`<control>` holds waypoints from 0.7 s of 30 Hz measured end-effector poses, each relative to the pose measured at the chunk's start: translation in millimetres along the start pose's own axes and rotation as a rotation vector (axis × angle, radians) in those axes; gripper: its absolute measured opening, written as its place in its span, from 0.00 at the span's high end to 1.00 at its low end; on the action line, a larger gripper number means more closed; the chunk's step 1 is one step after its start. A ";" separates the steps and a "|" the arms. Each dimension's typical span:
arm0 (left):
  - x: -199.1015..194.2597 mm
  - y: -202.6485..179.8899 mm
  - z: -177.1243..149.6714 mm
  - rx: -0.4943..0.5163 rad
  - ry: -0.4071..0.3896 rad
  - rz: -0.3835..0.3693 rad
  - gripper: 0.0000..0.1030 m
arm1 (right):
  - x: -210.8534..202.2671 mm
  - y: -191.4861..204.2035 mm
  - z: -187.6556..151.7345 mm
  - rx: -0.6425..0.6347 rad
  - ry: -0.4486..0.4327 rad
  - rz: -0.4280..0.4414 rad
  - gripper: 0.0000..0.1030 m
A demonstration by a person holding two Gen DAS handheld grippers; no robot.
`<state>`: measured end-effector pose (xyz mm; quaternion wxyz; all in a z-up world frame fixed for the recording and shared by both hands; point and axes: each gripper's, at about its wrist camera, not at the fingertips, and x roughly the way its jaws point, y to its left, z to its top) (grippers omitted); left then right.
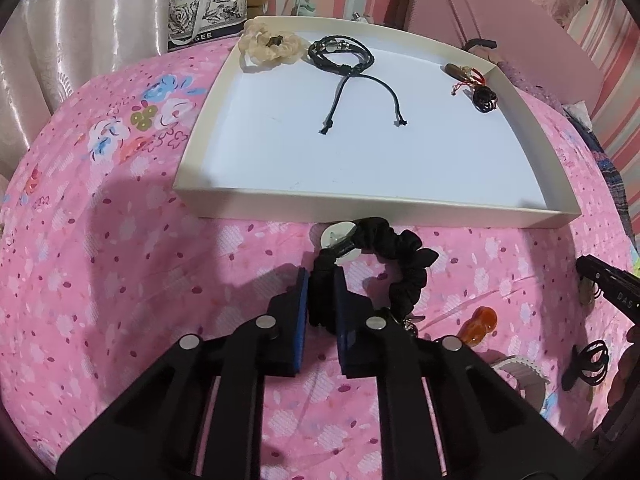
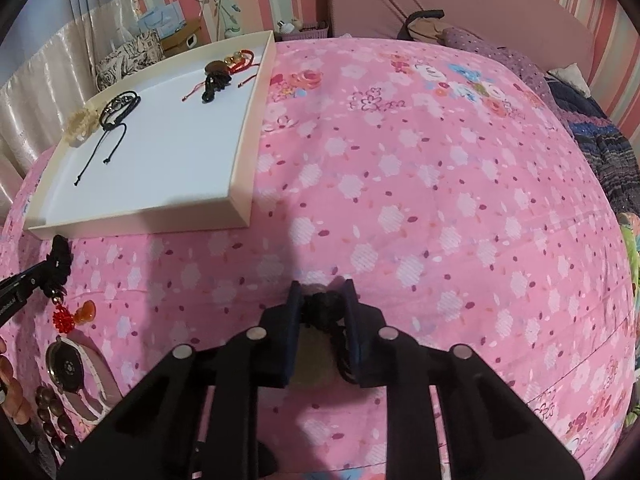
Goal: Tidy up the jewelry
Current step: 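Grasp the black scrunchie with the left gripper while the right grasps the jade pendant, then lower the black scrunchie into the tray with the left gripper while the right places the jade pendant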
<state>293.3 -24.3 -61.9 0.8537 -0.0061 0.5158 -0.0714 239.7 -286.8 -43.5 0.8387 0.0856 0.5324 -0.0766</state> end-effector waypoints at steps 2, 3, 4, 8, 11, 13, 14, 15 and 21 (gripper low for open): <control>-1.4 1.9 -0.7 -0.009 0.003 -0.010 0.91 | -2.6 2.0 0.0 -0.005 -0.009 -0.004 0.81; -2.6 2.4 -0.8 -0.011 0.004 -0.015 0.92 | -4.6 2.2 0.1 -0.007 -0.015 -0.007 0.81; -3.9 3.2 -1.3 -0.013 0.003 -0.019 0.92 | -7.0 3.2 0.5 -0.009 -0.022 -0.009 0.81; -19.9 2.0 -0.9 -0.010 -0.028 -0.041 0.92 | -22.0 4.3 5.4 0.005 -0.060 -0.002 0.81; -36.1 -1.3 0.7 0.004 -0.058 -0.063 0.92 | -35.4 6.2 12.6 0.007 -0.090 0.002 0.81; -47.9 -5.8 3.3 0.022 -0.078 -0.070 0.92 | -43.3 7.6 18.7 0.002 -0.107 -0.001 0.81; -52.9 -8.2 5.3 0.033 -0.087 -0.069 0.92 | -47.7 9.0 22.2 -0.001 -0.116 -0.003 0.81; -56.5 -9.8 7.7 0.040 -0.094 -0.067 0.92 | -53.3 10.6 27.8 -0.003 -0.129 -0.002 0.81; -83.3 -10.7 33.7 0.057 -0.155 -0.036 0.92 | -71.5 27.0 60.9 -0.024 -0.175 0.015 0.81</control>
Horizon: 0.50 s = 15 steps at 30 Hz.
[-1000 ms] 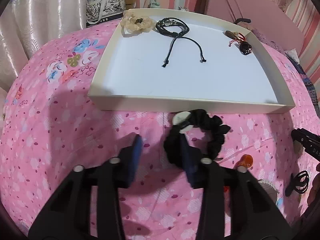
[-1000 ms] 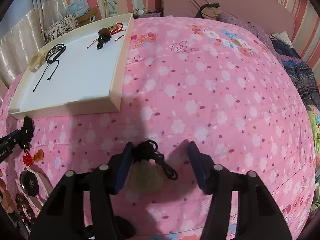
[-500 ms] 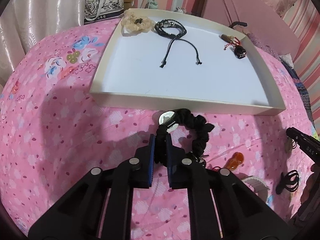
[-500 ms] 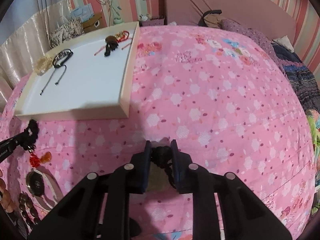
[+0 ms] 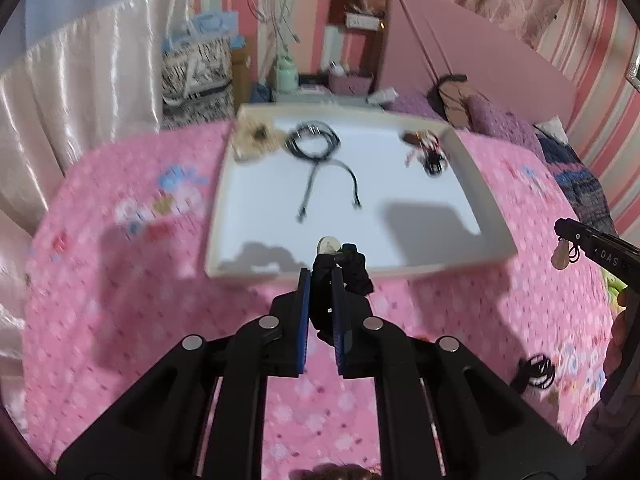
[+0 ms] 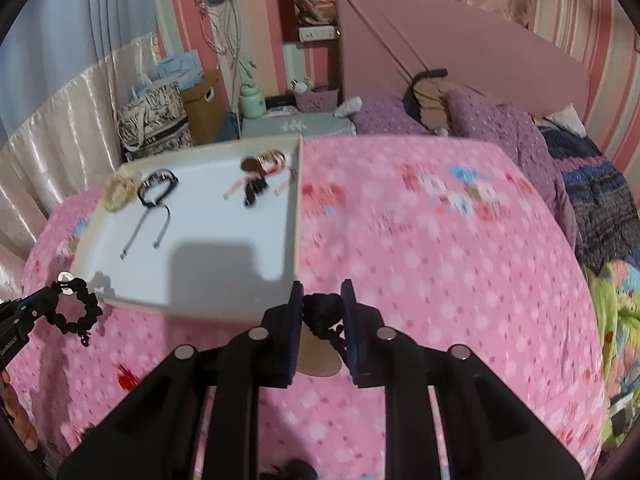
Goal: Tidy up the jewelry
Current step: 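Lower the black scrunchie into the tray with the left gripper while the right places the jade pendant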
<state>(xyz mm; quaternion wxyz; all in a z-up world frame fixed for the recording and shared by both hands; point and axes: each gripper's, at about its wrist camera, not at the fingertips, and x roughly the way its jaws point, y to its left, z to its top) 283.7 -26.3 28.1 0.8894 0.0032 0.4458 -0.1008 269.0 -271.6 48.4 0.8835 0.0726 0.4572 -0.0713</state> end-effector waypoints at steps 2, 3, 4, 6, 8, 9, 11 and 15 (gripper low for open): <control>-1.9 4.6 10.9 -0.003 -0.008 0.000 0.92 | 0.3 6.5 10.1 -0.003 -0.009 0.020 0.81; -1.1 6.6 16.2 -0.004 -0.006 0.000 0.92 | 2.0 12.3 15.9 -0.007 -0.011 0.031 0.81; 0.4 9.3 21.8 -0.008 -0.004 0.001 0.92 | 3.9 17.7 20.2 -0.013 -0.012 0.032 0.81; 6.3 15.0 33.0 -0.011 0.008 0.003 0.92 | 9.2 30.8 29.1 -0.036 -0.015 0.027 0.81; 15.8 19.6 44.2 -0.011 0.025 0.003 0.92 | 15.7 40.8 37.8 -0.048 -0.014 0.030 0.81; 22.2 22.4 50.2 -0.012 0.034 0.005 0.92 | 20.5 46.6 42.9 -0.052 -0.011 0.034 0.81; 32.6 25.7 57.9 -0.017 0.045 0.003 0.92 | 30.2 56.5 52.0 -0.057 -0.003 0.040 0.81; 58.1 30.9 74.0 -0.023 0.075 -0.007 0.92 | 48.7 72.1 66.7 -0.067 0.004 0.042 0.81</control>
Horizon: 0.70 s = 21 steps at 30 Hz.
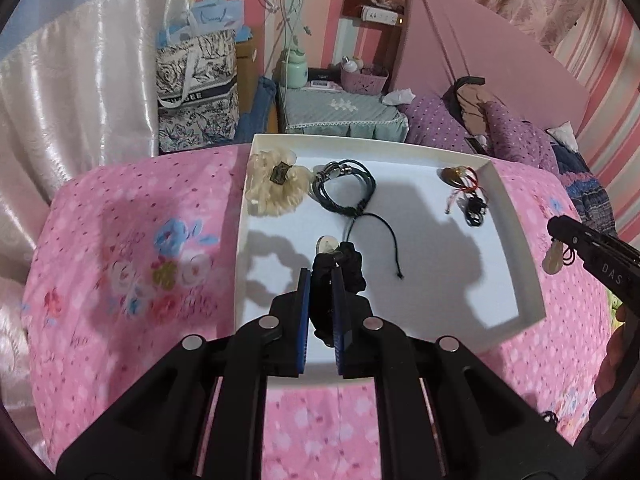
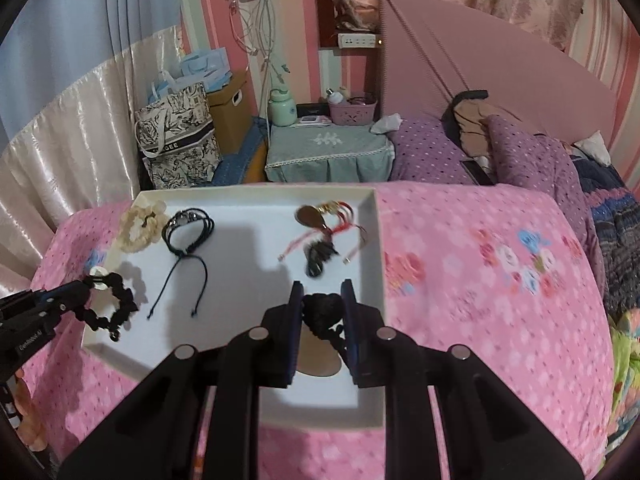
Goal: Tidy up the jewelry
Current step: 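Lower the black scrunchie into the tray with the left gripper while the right places the jade pendant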
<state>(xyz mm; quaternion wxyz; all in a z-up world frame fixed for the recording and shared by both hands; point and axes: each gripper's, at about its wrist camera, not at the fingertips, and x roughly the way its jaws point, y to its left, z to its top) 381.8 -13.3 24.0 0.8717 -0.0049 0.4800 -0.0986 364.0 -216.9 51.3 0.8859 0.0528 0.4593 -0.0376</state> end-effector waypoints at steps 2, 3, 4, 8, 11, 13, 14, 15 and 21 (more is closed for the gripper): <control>12.0 1.4 7.8 0.007 0.005 0.007 0.92 | 12.2 5.9 6.7 0.003 0.011 0.004 0.81; 18.2 2.6 12.3 0.009 0.006 0.009 0.92 | 20.3 9.4 10.2 0.005 0.021 0.008 0.81; 22.5 3.5 15.4 0.009 0.006 0.013 0.92 | 28.9 13.4 13.6 0.006 0.031 0.009 0.81; 47.8 7.0 31.3 0.028 0.023 0.062 0.92 | 53.5 26.2 22.6 0.012 0.056 0.012 0.81; 66.6 12.9 36.9 0.030 0.050 0.092 0.92 | 65.6 34.1 28.1 0.008 0.066 0.019 0.81; 78.0 19.2 38.9 0.027 0.062 0.113 0.92 | 76.6 41.2 35.0 -0.009 0.071 0.010 0.81; 82.1 21.5 39.6 0.026 0.063 0.126 0.92 | 80.8 43.7 36.6 -0.011 0.075 0.013 0.81; 85.6 23.7 39.7 0.024 0.064 0.137 0.92 | 85.0 45.3 38.4 -0.011 0.079 0.015 0.81; 94.8 24.5 44.3 0.026 0.052 0.136 0.92 | 112.8 49.4 43.8 0.004 0.111 0.018 0.81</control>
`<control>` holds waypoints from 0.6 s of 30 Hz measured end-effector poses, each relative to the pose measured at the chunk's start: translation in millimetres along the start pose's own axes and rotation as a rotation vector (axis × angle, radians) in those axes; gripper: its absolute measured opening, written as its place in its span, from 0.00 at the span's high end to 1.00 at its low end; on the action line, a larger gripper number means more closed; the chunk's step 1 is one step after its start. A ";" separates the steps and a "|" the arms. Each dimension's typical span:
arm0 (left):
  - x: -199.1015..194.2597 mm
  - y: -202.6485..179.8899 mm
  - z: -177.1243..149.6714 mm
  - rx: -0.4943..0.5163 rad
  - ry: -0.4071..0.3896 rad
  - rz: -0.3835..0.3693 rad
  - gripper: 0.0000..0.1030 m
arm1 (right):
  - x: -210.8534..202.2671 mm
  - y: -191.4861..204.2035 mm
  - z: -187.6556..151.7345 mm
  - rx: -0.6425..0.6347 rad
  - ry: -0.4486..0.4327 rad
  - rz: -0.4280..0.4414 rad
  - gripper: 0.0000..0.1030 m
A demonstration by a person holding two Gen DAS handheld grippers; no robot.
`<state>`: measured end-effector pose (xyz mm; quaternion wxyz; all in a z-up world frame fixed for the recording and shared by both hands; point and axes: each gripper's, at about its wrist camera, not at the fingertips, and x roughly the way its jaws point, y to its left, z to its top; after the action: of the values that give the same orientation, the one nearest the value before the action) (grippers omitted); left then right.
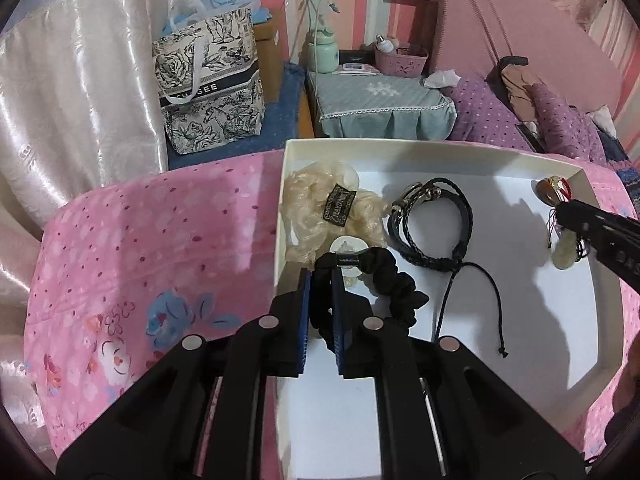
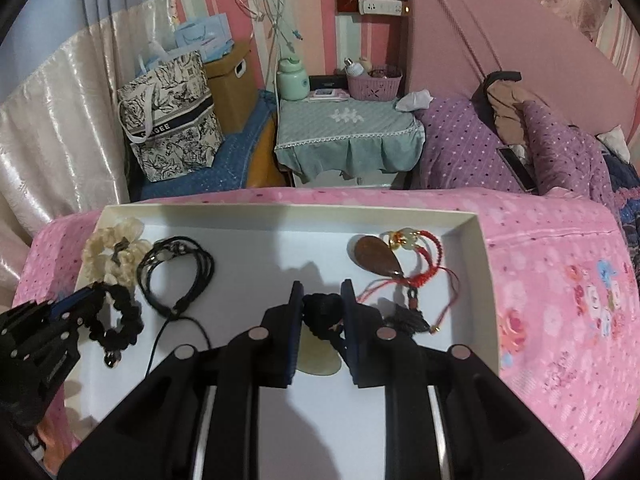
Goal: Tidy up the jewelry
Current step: 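Lower the black scrunchie into the tray with the left gripper while the right places the jade pendant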
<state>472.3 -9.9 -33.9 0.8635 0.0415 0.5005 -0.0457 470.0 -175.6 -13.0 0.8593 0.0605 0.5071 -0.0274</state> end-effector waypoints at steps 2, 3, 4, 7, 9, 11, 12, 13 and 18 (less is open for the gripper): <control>2.4 -0.5 0.5 0.005 -0.002 0.006 0.92 | 9.5 -1.3 0.9 0.009 0.014 0.009 0.81; 4.2 -0.8 1.1 0.007 -0.003 0.012 0.92 | 13.0 -2.1 1.6 0.011 0.018 0.011 0.81; 5.8 -0.7 1.7 0.007 -0.005 0.012 0.92 | 17.0 -1.4 2.3 0.014 0.019 0.013 0.81; 8.7 -2.2 3.9 0.007 -0.011 0.016 0.91 | 26.1 -0.3 4.2 0.018 0.021 0.015 0.81; 8.9 -4.6 4.3 0.013 -0.016 0.025 0.91 | 31.0 2.7 4.1 0.003 0.023 0.032 0.81; 8.9 -6.8 3.3 0.022 -0.021 0.033 0.90 | 35.1 5.8 2.9 -0.013 0.028 0.020 0.80; 9.0 -7.8 3.1 0.025 -0.022 0.038 0.89 | 35.1 7.7 2.4 -0.021 0.022 0.013 0.79; 9.5 -8.5 3.3 0.027 -0.022 0.039 0.88 | 35.5 9.4 2.3 -0.026 0.022 0.010 0.78; 2.4 -10.2 0.6 0.012 -0.018 0.008 0.75 | 32.4 10.3 3.7 -0.028 0.035 0.021 0.48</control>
<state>472.8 -20.2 -35.9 0.8679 0.0484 0.4923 -0.0454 490.0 -165.3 -38.8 0.8514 0.0540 0.5216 -0.0103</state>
